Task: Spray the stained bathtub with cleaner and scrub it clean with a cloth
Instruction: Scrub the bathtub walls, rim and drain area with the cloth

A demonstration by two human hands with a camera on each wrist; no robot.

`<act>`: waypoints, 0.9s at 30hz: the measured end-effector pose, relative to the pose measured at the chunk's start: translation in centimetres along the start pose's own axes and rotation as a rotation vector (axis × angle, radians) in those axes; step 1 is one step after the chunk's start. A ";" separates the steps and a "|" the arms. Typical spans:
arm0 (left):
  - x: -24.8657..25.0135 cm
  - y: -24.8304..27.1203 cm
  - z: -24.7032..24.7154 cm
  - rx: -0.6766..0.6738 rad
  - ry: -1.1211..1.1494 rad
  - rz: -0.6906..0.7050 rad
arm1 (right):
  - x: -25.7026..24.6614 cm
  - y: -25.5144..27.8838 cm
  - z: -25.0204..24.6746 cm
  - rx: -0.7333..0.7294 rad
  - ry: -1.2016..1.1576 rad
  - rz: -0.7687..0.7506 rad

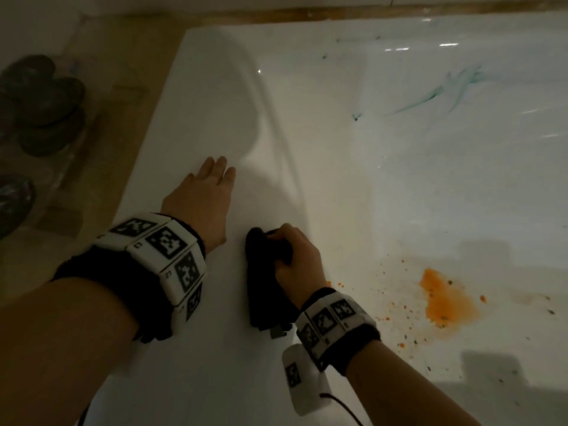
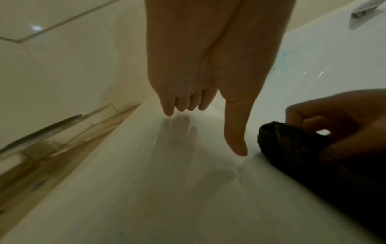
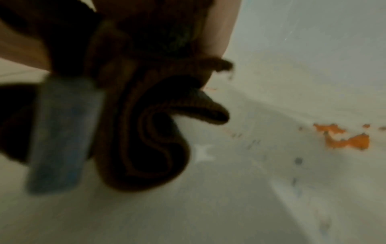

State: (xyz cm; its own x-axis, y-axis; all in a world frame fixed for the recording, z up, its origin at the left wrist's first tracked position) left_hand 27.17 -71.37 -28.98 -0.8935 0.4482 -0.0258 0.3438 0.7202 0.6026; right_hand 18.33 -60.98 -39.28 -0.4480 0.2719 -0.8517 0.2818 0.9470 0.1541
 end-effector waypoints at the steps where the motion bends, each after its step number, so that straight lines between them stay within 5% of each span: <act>1: 0.1 -0.2 0.2 -0.009 -0.025 -0.011 | 0.8 -1.0 -0.7 0.000 0.034 0.037; 6: 0.6 -1.8 -0.1 0.042 -0.119 -0.031 | 3.9 -6.4 -6.9 0.041 0.343 0.174; 12: 0.6 -4.1 -1.7 0.057 -0.123 -0.147 | 6.6 -8.9 -21.9 0.888 0.304 0.465; 15: 1.0 -4.3 -2.0 0.031 -0.162 -0.169 | 8.2 -8.2 -28.2 1.103 0.294 0.607; 21: 0.8 -4.6 -2.3 0.020 -0.208 -0.164 | 7.1 -10.3 -33.0 1.016 0.435 0.581; 27: 0.8 -4.6 -2.3 0.009 -0.180 -0.181 | 5.0 -16.0 -28.5 0.736 0.321 0.606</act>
State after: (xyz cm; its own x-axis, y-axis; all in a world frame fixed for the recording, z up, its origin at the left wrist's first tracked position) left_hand 24.24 -75.55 -29.98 -0.8753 0.3979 -0.2748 0.1859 0.8015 0.5684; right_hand -12.57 -69.88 -31.71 -0.2317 0.8089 -0.5403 0.9437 0.3217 0.0770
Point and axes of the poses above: each hand's wrist, its own y-axis away from the middle knuckle, its own z-axis out of the palm, x = y × z, the point moved 3 cm from there along -y, towards the middle knuckle, and after that the axes turned 13 degrees about y, right-handed, at the moved point
